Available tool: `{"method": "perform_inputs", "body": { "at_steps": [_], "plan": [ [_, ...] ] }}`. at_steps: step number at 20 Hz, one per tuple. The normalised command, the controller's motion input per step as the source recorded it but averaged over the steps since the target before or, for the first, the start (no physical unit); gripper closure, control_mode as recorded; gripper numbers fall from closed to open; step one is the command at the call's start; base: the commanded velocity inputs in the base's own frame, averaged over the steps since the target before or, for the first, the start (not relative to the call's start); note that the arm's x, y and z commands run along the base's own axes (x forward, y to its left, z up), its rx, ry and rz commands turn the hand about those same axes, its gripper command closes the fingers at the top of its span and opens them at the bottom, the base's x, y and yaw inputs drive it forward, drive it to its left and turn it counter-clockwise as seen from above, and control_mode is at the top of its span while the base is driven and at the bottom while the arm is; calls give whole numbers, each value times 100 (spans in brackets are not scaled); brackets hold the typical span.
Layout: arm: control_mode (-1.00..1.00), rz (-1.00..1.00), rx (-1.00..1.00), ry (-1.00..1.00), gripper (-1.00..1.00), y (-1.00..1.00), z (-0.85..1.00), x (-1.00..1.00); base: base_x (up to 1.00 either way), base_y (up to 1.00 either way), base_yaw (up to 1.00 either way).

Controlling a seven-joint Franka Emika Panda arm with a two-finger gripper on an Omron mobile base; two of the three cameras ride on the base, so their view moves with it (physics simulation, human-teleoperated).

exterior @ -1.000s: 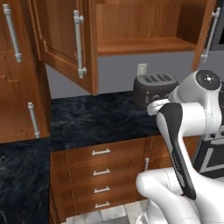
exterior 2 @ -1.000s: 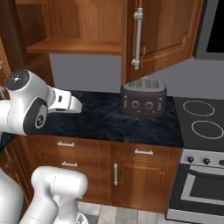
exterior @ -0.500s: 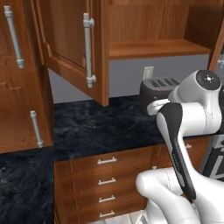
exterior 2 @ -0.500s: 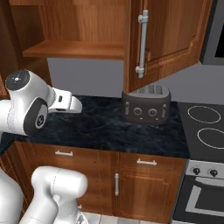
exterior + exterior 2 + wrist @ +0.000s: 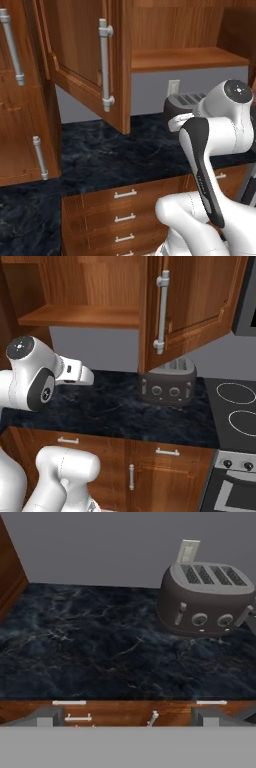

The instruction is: Close all open cabinet doors.

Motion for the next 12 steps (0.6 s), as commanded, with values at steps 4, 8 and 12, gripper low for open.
{"method": "perform_inputs", "body": {
  "at_steps": [4,8,12],
  "plan": [
    [100,0,0,0,-100,0,0,0,35,-14,1],
    [100,0,0,0,-100,0,0,0,26,-8,1],
    [100,0,0,0,-100,0,0,0,8,-1,1]
  ]
}}
